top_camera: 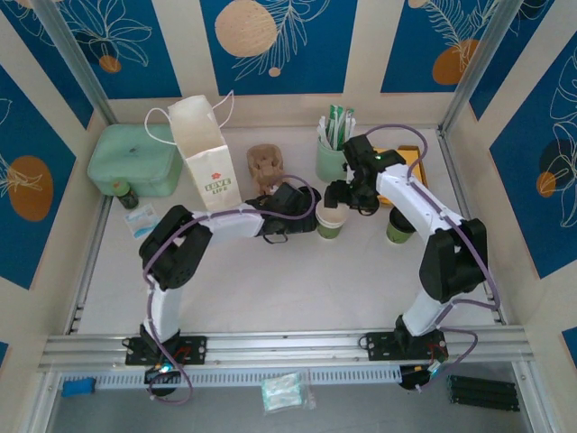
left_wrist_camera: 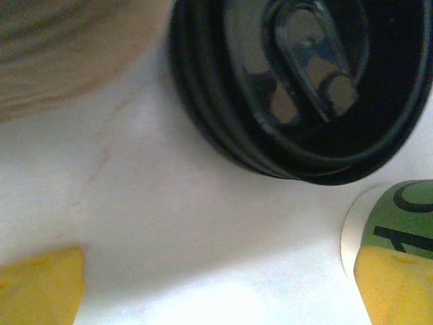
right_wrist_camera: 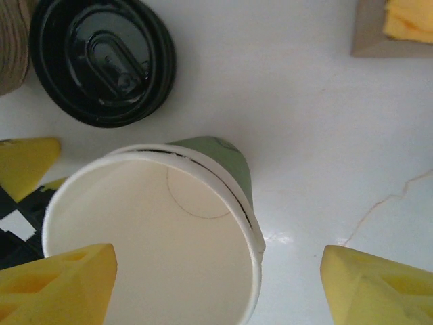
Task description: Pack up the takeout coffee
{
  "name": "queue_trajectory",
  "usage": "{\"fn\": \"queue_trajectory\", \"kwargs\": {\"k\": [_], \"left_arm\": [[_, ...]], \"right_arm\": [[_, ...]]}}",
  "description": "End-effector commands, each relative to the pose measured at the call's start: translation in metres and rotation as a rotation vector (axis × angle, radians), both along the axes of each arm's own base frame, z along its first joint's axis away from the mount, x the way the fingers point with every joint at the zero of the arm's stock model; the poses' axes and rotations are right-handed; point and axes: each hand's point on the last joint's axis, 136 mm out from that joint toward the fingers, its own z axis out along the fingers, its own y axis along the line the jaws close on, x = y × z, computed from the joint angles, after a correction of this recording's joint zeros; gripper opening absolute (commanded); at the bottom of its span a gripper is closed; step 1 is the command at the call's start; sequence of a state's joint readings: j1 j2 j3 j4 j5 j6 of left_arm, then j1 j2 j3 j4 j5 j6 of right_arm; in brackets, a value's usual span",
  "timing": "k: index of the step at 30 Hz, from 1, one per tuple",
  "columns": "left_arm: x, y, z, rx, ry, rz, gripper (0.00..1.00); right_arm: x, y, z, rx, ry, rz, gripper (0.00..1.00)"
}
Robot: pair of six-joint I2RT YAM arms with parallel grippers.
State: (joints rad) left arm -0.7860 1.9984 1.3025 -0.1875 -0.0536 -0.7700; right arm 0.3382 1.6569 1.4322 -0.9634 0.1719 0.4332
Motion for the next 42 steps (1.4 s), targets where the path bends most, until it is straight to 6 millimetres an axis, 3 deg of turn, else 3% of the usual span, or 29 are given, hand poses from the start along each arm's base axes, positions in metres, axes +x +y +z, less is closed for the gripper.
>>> {"fn": "queue_trajectory", "kwargs": {"k": [1,9,22,34,42], "left_arm": [[-0.041,-0.063,-0.010,-0.154,0.123,-0.162,0.99],[-0.044,-0.066,-0.001,-0.145,0.109,-0.190,0.99],[-0.039,-0.045,0.069,-0.079,-0.016,-0.220,1.00],[-0.040,-0.004,0.107,-0.005,-0.096,-0.145,1.00],[-0.058,0.049,0.149,0.011,-0.194,-0.053,1.00]], "right_arm": [[-0.005,-0.009,0.012,0.032,-0.022,-0.012,0.80],[-0.006,-0.019,0.026,0.061,-0.049,-0.041,0.80],[-0.004,-0.019,0.085,0.189,-0.189,-0.066,0.83],[-0.014,0.006,0.120,0.327,-0.264,0.007,0.83],[-0.025,0.034,0.140,0.426,-0.289,0.085,0.82]]}}
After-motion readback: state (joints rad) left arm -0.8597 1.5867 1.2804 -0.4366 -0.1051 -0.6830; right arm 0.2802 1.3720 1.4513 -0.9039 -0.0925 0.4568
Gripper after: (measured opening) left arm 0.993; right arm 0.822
